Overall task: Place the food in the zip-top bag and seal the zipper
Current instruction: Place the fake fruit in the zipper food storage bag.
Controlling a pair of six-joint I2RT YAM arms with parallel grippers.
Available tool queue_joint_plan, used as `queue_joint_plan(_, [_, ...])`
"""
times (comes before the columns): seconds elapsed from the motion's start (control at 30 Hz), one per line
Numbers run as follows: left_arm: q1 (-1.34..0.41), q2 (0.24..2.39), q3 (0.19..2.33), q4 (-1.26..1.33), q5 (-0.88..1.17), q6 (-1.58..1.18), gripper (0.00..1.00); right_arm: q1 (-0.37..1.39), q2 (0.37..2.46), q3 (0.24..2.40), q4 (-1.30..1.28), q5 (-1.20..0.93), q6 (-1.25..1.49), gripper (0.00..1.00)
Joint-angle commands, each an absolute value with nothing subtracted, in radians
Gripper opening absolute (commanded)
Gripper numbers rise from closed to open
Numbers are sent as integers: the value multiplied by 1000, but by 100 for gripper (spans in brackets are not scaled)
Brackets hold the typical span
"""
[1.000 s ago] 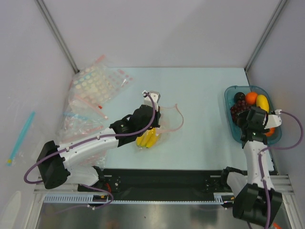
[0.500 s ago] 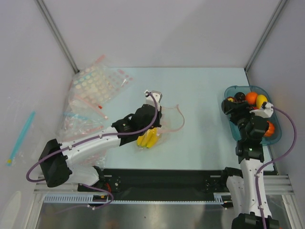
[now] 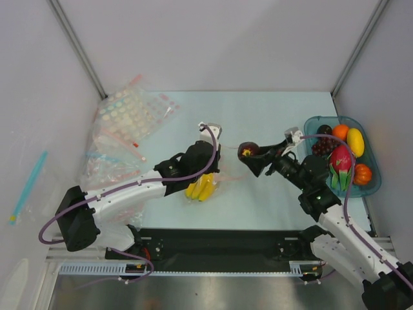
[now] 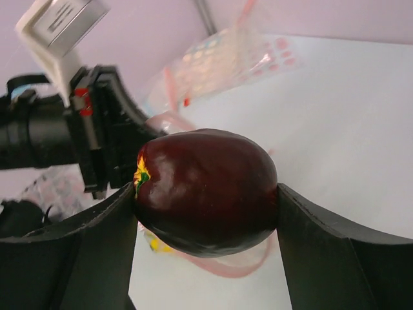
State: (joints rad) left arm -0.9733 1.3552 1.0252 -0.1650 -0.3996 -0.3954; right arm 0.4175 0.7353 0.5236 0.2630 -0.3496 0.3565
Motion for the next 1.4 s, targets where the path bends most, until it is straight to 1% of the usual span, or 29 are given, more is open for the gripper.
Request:
queue_joint_plan(0.0, [-979,1348,1074,-156,-347,-416,0,524,771,577,337,-371,216,20])
queue_joint_plan(0.17, [-979,1341,1085,-156,-209,-452,0,592,818,597,327,-397,144,21])
queue_joint_plan(0.3, [-979,1313,1095,-178,-172,-465,0,603,865,618,290,-325,129,21])
queue_joint_plan(0.47, [-979,1246,1097,-205,-155,-471,0,603,914,629,281,-288,127,21])
queue_joint_plan(0.57, [-979,1209,1088,-203,-147,-477,0,606,949,640,275,-288,127,25])
queue_joint_plan(0.67, [-979,1193,1075,-195,-150,-479,0,612,965,650,264,-305,118,52])
queue_joint_plan(0.7, [-979,1192,1075,-196,-155,-480,0,615,965,650,261,-301,115,81])
queue_joint_plan(0.73, [-979,1192,1075,-198,-156,-479,0,618,962,650,256,-293,112,90])
queue_joint_plan(0.8, [-979,1200,1081,-202,-161,-479,0,624,943,646,253,-276,106,95])
queue_joint_plan(0.87, [-977,1206,1086,-215,-184,-480,0,624,919,638,258,-276,103,95])
queue_joint_plan(1.1, [-963,1220,1089,-242,-273,-489,0,624,864,614,272,-258,107,88])
queue_joint_plan(1.2, [-956,1201,1074,-238,-305,-495,1,624,848,609,270,-252,109,88])
queue_joint_plan(1.37, [-948,1169,1049,-212,-307,-503,0,624,879,623,262,-296,106,83])
